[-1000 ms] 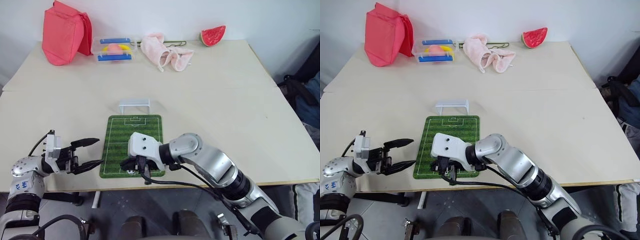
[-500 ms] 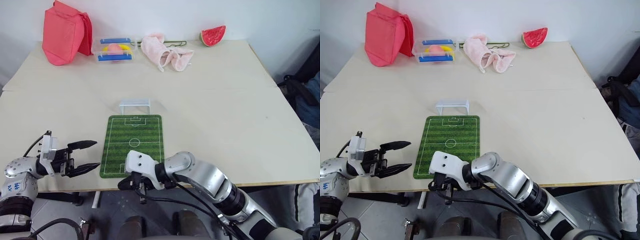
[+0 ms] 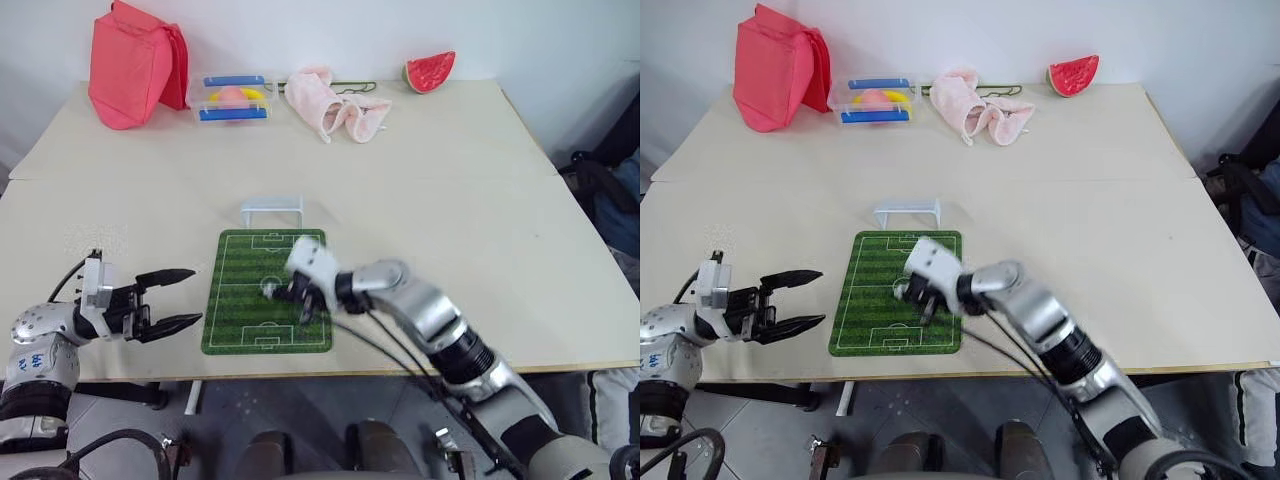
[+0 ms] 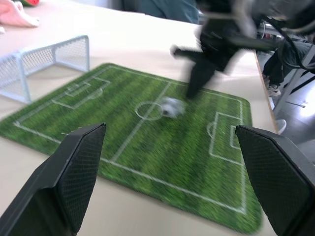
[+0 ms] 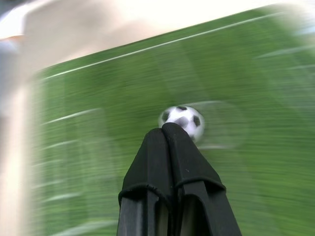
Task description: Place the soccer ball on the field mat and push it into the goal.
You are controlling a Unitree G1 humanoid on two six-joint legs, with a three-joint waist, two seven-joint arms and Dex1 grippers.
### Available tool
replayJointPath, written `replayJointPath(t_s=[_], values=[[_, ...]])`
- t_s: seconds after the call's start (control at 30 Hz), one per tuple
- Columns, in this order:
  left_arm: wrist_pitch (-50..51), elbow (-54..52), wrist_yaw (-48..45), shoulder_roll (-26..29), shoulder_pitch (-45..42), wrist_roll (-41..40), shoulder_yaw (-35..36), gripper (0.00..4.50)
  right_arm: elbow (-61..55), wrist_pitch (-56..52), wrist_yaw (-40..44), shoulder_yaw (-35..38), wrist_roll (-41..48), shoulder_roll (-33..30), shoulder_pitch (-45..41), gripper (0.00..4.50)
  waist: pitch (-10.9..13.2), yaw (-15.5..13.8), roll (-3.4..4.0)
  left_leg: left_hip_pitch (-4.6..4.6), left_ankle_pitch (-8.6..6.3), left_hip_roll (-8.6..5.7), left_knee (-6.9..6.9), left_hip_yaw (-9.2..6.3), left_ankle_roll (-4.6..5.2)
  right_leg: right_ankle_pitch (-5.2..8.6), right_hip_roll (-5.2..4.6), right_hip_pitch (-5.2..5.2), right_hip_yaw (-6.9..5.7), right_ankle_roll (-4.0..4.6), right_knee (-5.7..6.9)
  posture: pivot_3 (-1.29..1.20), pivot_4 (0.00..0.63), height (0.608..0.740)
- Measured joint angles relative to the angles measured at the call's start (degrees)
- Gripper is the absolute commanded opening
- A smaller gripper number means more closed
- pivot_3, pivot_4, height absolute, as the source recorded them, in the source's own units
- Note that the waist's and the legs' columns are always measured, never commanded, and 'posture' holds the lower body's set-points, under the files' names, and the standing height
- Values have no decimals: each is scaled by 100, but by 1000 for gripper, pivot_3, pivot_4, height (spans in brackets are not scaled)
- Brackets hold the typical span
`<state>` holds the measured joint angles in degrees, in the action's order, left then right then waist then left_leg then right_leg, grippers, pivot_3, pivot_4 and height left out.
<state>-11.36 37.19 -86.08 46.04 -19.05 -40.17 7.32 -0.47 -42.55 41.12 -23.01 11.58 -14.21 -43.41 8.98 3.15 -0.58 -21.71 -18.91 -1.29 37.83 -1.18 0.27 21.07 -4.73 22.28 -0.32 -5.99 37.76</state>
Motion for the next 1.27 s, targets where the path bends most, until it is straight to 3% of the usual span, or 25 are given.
replayJointPath(t_s=[0.2,0.43,0.53,0.7,0.9,1.03,1.27], values=[[-155,289,0,-159,-335,137,-5,4500,-102,-116,-429,1078,75,-70,-528,12,-1,46,0,-50,3,8,16,-4,-5,-1,3,40,-30,-1,23,0,150,740],[-190,864,39,-452,-726,360,325,4500,-1174,-661,-250,1311,631,-403,206,12,0,13,-1,-61,2,3,28,-12,-3,-2,-3,31,-43,-3,16,0,150,740],[-179,1059,534,-503,-931,590,507,4500,-1418,-597,40,1416,774,-937,580,602,-1,-12,-2,-60,2,2,33,-12,-2,-2,-4,26,-43,-4,12,0,150,740],[-33,1349,1782,-562,-1173,815,927,4500,-1062,424,675,1987,809,-1760,1544,2304,0,-112,-9,-60,0,-2,35,-13,1,-4,-5,23,-43,-7,12,0,150,740],[247,1580,3134,-569,-1330,1305,1036,4500,-616,1437,1363,2629,1123,-1959,2125,4389,0,-119,-10,-57,2,3,36,-7,-2,-4,4,25,-39,-7,13,0,150,740],[232,1684,3682,-645,-1334,1507,1140,4500,-167,1720,1574,2986,1256,-2064,2403,4477,1,-156,-10,-57,1,1,46,-7,-1,-4,0,23,-39,-8,15,0,150,740],[265,1391,3565,-978,-1307,1518,1181,4500,-198,1687,1679,3072,1389,-2311,2509,4477,1,-159,-10,-57,2,2,51,-6,-3,-4,0,20,-40,-8,14,0,150,740]])
